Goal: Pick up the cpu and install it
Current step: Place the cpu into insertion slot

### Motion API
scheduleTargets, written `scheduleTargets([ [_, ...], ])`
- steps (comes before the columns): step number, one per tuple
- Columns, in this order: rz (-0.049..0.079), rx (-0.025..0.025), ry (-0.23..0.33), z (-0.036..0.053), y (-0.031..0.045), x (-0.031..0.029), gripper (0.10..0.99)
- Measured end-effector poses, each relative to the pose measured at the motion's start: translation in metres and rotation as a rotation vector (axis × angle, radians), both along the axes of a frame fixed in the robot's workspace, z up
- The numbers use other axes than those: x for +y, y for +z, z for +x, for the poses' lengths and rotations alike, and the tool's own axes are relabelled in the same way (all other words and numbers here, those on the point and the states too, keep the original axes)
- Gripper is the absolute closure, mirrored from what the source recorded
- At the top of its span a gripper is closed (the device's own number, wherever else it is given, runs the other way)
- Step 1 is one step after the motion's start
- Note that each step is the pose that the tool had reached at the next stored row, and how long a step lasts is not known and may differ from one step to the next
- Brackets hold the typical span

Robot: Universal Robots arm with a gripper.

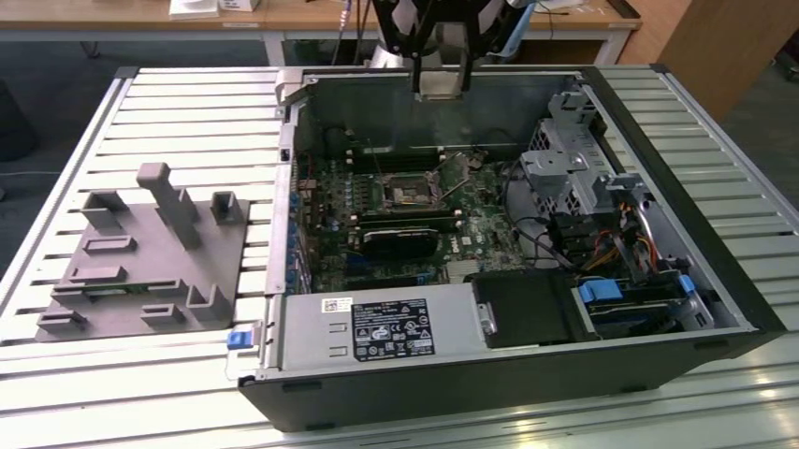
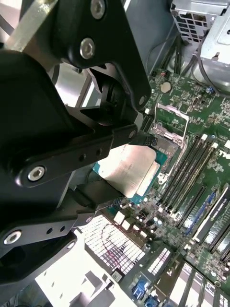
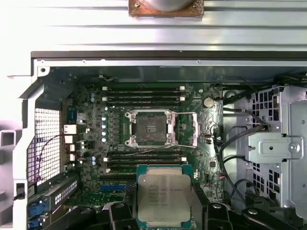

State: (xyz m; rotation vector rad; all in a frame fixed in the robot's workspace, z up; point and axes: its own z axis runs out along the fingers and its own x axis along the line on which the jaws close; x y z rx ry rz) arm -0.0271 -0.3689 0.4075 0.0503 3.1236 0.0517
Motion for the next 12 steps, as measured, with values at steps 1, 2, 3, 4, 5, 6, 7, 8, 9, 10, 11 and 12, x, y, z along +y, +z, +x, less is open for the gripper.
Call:
scheduleTargets([
  [1,0.0,0.0,-0.012,0.0,-0.0003,0.0,0.549],
  [2,0.0,0.0,-0.028,0.0,-0.0004,0.0,0.549],
  [3,0.0,0.0,-0.044,0.0,-0.0006,0.0,0.549],
  [4,0.0,0.0,-0.061,0.0,-0.0009,0.0,0.549],
  [5,0.0,0.0001,-0.078,0.0,-0.001,0.0,0.549],
  [6,0.0,0.0,-0.094,0.0,-0.0013,0.0,0.549],
  [7,0.0,0.0,-0.112,0.0,-0.0016,0.0,0.549],
  [8,0.0,0.0001,-0.126,0.0,-0.0017,0.0002,0.549],
  [9,0.0,0.0001,-0.138,0.0,-0.0018,0.0002,0.549],
  [10,0.0,0.0,-0.15,0.0,-0.0021,0.0003,0.549],
  [11,0.0,0.0001,-0.162,-0.0001,-0.0023,0.0003,0.549],
  [12,0.0,0.0001,-0.174,-0.0001,-0.0024,0.0003,0.549],
])
